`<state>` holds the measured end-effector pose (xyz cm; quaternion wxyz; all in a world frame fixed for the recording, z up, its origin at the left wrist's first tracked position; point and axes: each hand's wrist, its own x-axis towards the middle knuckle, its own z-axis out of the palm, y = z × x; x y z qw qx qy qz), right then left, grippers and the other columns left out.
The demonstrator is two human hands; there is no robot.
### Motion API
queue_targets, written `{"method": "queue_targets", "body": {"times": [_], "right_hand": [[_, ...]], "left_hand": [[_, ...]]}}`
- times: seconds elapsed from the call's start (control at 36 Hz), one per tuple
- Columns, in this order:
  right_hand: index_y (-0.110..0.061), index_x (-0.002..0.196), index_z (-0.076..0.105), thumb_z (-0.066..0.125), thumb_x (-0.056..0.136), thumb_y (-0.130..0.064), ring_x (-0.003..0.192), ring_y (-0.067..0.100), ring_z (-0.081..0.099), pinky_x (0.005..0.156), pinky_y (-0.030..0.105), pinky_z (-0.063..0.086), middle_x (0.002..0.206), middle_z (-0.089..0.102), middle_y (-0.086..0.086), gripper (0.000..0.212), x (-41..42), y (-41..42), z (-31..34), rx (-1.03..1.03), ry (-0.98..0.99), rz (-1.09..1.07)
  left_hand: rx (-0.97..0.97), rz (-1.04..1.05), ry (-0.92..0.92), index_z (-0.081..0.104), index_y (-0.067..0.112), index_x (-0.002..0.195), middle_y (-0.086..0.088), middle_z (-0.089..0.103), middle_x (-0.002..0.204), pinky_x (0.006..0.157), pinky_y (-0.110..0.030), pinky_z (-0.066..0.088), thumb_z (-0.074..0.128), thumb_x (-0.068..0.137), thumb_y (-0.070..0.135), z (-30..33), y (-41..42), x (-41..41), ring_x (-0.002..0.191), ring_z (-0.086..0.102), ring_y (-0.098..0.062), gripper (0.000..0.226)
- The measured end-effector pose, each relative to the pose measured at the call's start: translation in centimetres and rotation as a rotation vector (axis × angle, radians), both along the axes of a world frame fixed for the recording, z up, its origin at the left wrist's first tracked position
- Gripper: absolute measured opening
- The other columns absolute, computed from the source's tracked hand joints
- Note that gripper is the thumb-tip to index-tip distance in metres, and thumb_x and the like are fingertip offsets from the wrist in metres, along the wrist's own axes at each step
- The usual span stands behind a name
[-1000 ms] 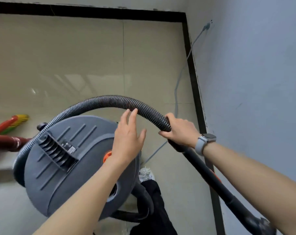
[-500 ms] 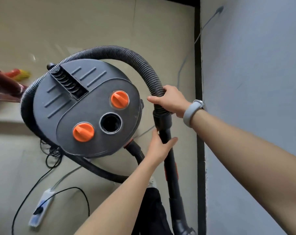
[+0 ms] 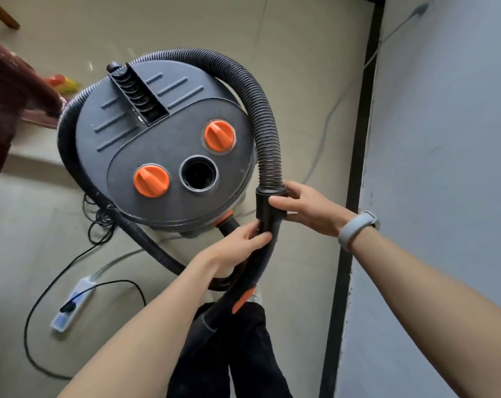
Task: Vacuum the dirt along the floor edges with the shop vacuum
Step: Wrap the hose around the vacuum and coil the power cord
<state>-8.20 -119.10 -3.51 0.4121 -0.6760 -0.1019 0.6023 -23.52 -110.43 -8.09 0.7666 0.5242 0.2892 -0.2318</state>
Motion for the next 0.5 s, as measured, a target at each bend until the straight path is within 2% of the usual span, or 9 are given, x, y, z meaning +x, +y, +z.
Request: {"method": "queue_targets", "body": {"times": [0.06,0.11,0.19,0.25,0.31,0.33,0.42,0.5], "right_hand": [[-0.020,0.109,0.057,0.058,0.093,-0.011,0.101,0.015,0.063,0.091,0.031,0.052,0.108,0.065,0.001,0.018,-0.1,0.6,-0.2,-0.009,-0.014,0.053],[-0.023,0.100,0.057,0.061,0.093,-0.014,0.093,0.012,0.066,0.082,0.027,0.056,0.100,0.066,-0.002,0.012,-0.2,1.3,-0.3,-0.023,-0.064,0.078],[-0.017,0.094,0.058,0.064,0.091,-0.017,0.087,0.017,0.067,0.073,0.029,0.057,0.092,0.067,0.003,0.007,-0.5,1.9,-1.0,-0.050,-0.203,0.115],[-0.011,0.100,0.056,0.069,0.085,-0.024,0.085,0.017,0.067,0.073,0.033,0.057,0.091,0.066,0.003,0.023,-0.6,1.9,-1.5,-0.085,-0.283,0.093],[-0.008,0.111,0.049,0.075,0.075,-0.039,0.089,0.015,0.066,0.079,0.039,0.057,0.095,0.065,0.001,0.054,-0.5,1.6,-2.0,-0.166,-0.376,0.079],[-0.008,0.113,0.045,0.075,0.074,-0.042,0.091,0.014,0.065,0.082,0.040,0.056,0.096,0.063,-0.001,0.060,-0.5,1.3,-2.1,-0.199,-0.418,0.068],[-0.010,0.113,0.037,0.075,0.079,-0.037,0.097,0.019,0.062,0.088,0.043,0.053,0.096,0.056,-0.004,0.058,-0.5,0.7,-2.6,-0.255,-0.458,-0.040],[-0.010,0.114,0.036,0.073,0.080,-0.038,0.097,0.021,0.062,0.090,0.046,0.052,0.093,0.055,-0.006,0.058,-1.3,1.1,-2.8,-0.270,-0.473,-0.103]], "left_hand": [[0.042,0.022,0.010,0.052,0.016,0.128,0.002,0.062,0.105,0.079,-0.013,0.048,0.043,0.102,0.022,0.2,0.4,-0.4,0.097,0.058,-0.009,0.028],[0.128,0.030,0.009,0.052,0.018,0.130,0.004,0.063,0.106,0.084,-0.018,0.047,0.044,0.102,0.024,0.3,0.4,-0.6,0.099,0.058,-0.010,0.030],[0.281,0.032,0.016,0.047,0.021,0.136,0.002,0.062,0.120,0.090,-0.022,0.046,0.047,0.100,0.024,0.2,-0.4,-1.4,0.106,0.059,-0.009,0.036],[0.368,0.036,0.028,0.044,0.022,0.139,0.001,0.057,0.130,0.097,-0.026,0.043,0.051,0.098,0.026,0.1,-1.2,-2.1,0.113,0.056,-0.010,0.042],[0.566,0.030,0.056,0.041,0.021,0.142,0.002,0.051,0.135,0.099,-0.023,0.035,0.052,0.097,0.029,0.0,-1.8,-3.1,0.122,0.049,-0.011,0.047],[0.675,0.055,0.063,0.040,0.019,0.142,0.002,0.048,0.136,0.101,-0.021,0.031,0.052,0.096,0.029,0.0,-2.0,-3.7,0.126,0.044,-0.011,0.049],[0.968,0.152,0.059,0.040,0.015,0.142,-0.001,0.044,0.138,0.107,-0.032,0.033,0.059,0.092,0.022,0.7,-1.9,-5.4,0.130,0.039,-0.018,0.054],[1.274,0.162,0.044,0.048,0.009,0.136,-0.011,0.048,0.131,0.097,-0.047,0.043,0.070,0.081,0.011,0.8,-1.0,-6.6,0.120,0.045,-0.031,0.059]]}}
